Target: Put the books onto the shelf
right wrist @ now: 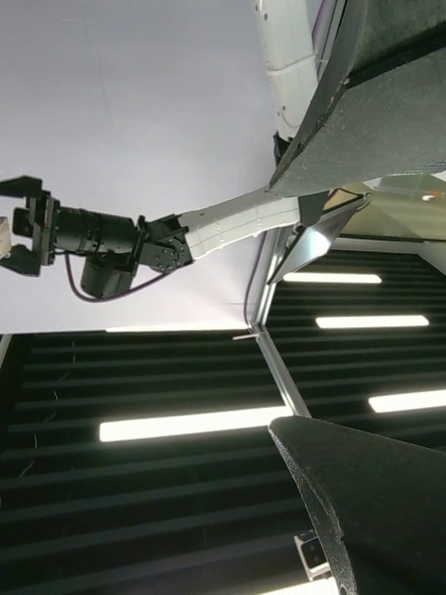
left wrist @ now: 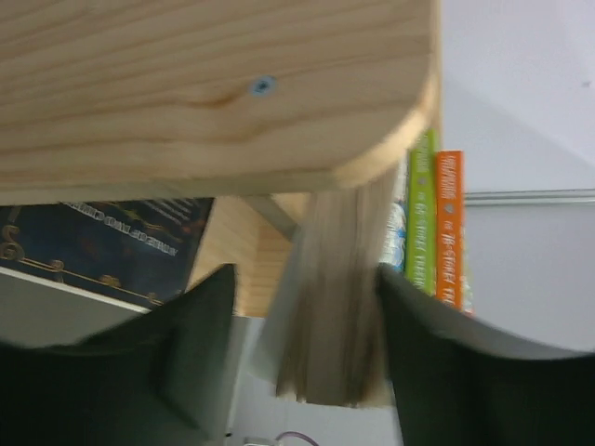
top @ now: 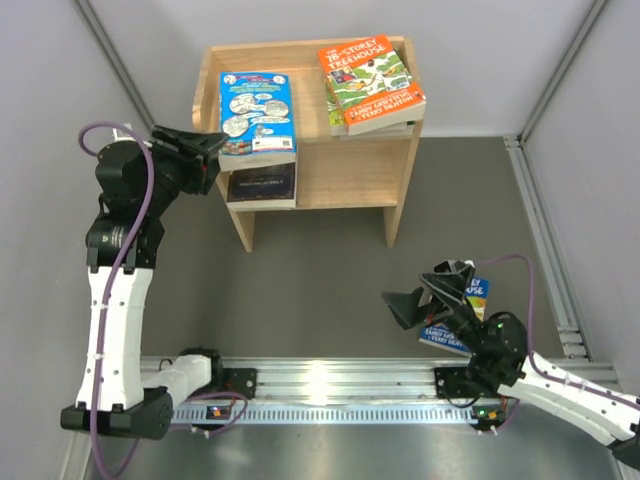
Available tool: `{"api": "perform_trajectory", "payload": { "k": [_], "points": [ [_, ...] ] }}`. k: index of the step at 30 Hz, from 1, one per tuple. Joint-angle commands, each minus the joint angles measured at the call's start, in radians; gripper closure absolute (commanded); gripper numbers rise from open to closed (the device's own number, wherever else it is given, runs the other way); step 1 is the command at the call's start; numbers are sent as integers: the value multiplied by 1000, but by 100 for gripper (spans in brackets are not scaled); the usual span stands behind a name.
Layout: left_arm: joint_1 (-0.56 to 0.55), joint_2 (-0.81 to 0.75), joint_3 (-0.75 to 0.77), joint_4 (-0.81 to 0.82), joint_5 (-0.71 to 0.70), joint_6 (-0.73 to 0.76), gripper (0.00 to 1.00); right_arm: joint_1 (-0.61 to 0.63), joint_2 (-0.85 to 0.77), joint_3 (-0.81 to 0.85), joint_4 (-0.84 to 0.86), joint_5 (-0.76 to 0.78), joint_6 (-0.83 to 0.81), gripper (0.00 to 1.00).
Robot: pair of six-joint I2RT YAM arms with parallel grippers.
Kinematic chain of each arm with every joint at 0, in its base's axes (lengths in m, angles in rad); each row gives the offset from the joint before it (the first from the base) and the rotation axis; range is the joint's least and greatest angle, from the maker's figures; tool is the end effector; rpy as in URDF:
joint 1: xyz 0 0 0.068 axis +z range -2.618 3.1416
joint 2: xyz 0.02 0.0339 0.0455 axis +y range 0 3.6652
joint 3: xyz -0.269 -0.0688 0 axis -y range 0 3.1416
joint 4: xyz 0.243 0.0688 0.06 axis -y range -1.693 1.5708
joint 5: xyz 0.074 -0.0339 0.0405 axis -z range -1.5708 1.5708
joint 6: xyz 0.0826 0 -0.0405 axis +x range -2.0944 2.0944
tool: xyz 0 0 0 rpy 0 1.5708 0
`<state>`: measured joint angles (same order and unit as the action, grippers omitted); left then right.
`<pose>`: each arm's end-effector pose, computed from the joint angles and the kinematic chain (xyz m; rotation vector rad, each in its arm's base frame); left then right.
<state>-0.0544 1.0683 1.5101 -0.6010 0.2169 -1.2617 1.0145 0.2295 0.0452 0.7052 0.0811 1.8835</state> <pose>0.2359 -0.0306 0.4829 -0.9150 1.6315 -1.1313 0.0815 0.1184 0.2669 0.7068 1.2803 2.4932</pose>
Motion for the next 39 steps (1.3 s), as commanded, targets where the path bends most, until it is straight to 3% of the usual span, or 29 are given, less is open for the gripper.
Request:
{"api": "perform_trajectory", "payload": {
  "k": [1, 4, 5, 17, 21, 26, 27, 30, 34, 39],
  "points": [
    [14, 30, -27, -89, -45, 8, 26, 7, -19, -97, -1, 8, 2, 0],
    [16, 18, -24, -77, -45, 13, 3, 6, -27, -97, -9, 5, -1, 0],
    [16, 12, -15, -91, -48, 18, 1, 7, -30, -97, -13, 3, -1, 0],
    [19, -48, 156, -232, -145, 113, 1, 7, -15, -71, -38, -20, -44, 0],
    [19, -60, 226, -267, -182, 177, 1, 3, -18, 7, -174, -56, -96, 0],
    [18, -74, 272, -255, -151, 216, 1, -14, 100, 211, -398, -145, -311, 3],
    [18, -76, 268, -231, -119, 222, 3, -16, 163, 291, -448, -180, -383, 5],
    [18, -53, 260, -157, 42, 214, 19, -17, 272, 411, -518, -237, -478, 12],
    [18, -33, 268, -115, 127, 211, 36, -19, 327, 438, -523, -248, -495, 16],
    [-4, 22, 266, -33, 242, 165, 81, -17, 340, 395, -471, -236, -463, 36]
  ]
}}
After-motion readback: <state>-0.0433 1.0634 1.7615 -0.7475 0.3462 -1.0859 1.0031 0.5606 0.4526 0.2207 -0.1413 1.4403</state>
